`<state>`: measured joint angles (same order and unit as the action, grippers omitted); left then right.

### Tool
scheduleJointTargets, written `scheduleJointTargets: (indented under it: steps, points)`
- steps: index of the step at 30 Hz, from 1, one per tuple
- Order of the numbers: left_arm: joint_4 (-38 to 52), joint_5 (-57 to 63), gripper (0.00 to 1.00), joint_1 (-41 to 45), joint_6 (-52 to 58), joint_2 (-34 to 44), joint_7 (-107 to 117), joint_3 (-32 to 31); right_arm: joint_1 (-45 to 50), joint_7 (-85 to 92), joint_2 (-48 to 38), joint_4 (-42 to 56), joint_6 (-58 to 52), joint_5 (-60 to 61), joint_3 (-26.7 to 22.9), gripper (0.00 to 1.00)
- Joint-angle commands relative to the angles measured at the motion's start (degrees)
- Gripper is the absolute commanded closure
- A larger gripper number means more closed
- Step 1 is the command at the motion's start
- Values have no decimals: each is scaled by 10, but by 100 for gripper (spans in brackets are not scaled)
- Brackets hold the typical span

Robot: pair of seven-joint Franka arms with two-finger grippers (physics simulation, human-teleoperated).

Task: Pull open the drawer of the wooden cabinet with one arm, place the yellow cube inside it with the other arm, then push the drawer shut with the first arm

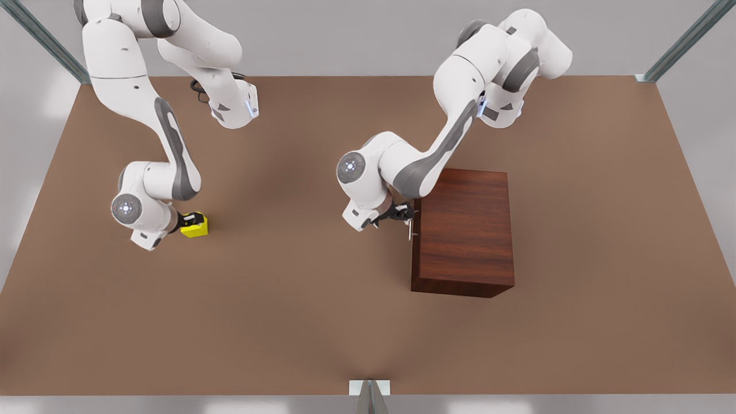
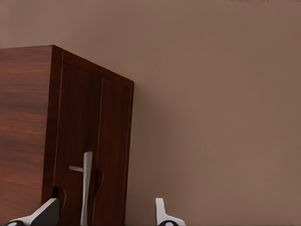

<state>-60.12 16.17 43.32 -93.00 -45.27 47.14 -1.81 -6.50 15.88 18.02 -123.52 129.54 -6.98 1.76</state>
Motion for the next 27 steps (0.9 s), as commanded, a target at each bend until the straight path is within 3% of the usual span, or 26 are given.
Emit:
scheduleJointTargets:
  steps: [1, 5, 6, 8, 27]
  points:
    - [10, 4, 0, -1, -5, -9, 134, 5, 0, 63, -1, -8, 60, 1, 0, 0]
    - [11, 4, 0, -3, -4, -13, 133, 7, -7, 64, 1, -15, 67, 0, 0, 0]
    - [10, 4, 10, -3, -2, -13, 134, 7, -7, 63, 1, -19, 67, 1, 0, 0]
    - [10, 4, 12, -3, 2, -13, 134, 8, -11, 63, 0, -23, 67, 0, 0, 0]
    - [6, -1, 11, -8, 5, -30, 130, 19, -19, 63, 27, -71, 118, 1, -1, 0]
